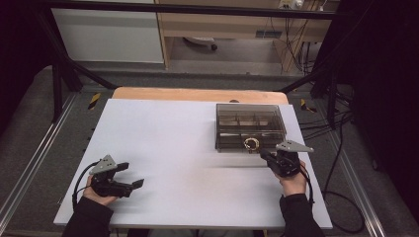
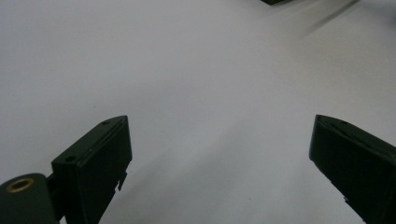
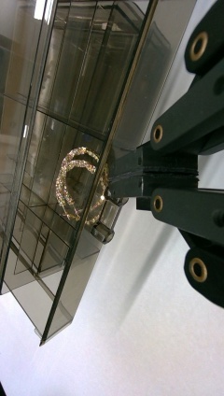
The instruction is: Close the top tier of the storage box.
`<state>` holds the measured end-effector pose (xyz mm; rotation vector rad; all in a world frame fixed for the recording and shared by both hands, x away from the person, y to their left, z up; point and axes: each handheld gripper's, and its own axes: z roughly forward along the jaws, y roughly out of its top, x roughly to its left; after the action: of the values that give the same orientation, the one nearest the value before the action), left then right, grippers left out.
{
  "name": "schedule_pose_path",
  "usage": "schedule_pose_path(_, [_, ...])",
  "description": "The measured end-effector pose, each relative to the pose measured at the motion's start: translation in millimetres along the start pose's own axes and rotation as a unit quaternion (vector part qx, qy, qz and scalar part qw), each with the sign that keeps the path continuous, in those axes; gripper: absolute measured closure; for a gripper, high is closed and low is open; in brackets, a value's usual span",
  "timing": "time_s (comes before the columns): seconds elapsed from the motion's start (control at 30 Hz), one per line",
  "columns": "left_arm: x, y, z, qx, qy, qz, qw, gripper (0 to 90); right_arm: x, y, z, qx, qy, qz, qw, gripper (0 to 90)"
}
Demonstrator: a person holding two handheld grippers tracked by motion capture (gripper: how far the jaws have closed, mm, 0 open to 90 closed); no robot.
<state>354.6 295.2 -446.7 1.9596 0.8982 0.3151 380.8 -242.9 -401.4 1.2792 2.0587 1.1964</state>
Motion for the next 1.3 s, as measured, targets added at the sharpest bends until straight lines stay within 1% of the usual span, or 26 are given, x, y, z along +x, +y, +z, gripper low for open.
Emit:
schedule_pose_path(0.4, [0.2,0.0,0.1,0.000,0.001,0.000,1.0000,5.5,-1.9,1.9,2.1,-0.002,0.000,0.002,1.0000,89.7])
schedule_pose_path(1.3, [0.5,-0.3,0.1,0.001,0.001,0.000,1.0000,5.5,-6.2,7.4,14.1,-0.002,-0.007,0.008,0.9999,89.7])
